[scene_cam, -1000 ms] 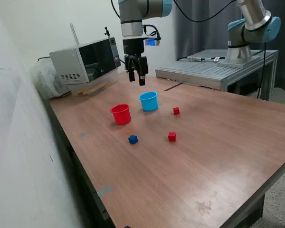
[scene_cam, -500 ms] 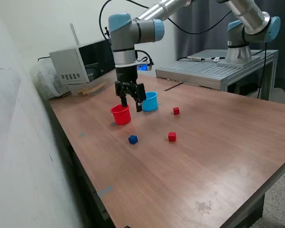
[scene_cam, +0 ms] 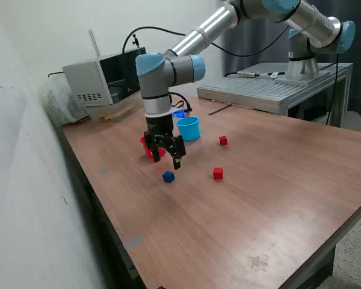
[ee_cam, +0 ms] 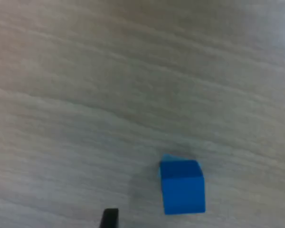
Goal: Place red objects in the red bin, and blue objects in the blue bin.
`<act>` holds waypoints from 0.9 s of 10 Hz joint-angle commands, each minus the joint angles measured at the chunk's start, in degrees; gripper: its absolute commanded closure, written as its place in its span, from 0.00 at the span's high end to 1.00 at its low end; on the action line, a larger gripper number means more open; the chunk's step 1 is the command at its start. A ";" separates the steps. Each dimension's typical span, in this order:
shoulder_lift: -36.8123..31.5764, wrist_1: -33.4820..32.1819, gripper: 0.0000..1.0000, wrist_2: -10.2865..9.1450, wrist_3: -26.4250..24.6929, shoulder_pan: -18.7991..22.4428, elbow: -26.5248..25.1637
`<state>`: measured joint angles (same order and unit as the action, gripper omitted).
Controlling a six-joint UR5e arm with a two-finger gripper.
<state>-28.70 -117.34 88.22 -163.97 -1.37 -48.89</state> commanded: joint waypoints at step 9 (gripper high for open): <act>4.62 -1.84 0.00 4.05 -0.38 0.05 3.10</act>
<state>-24.12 -119.08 90.83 -163.99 -1.27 -45.84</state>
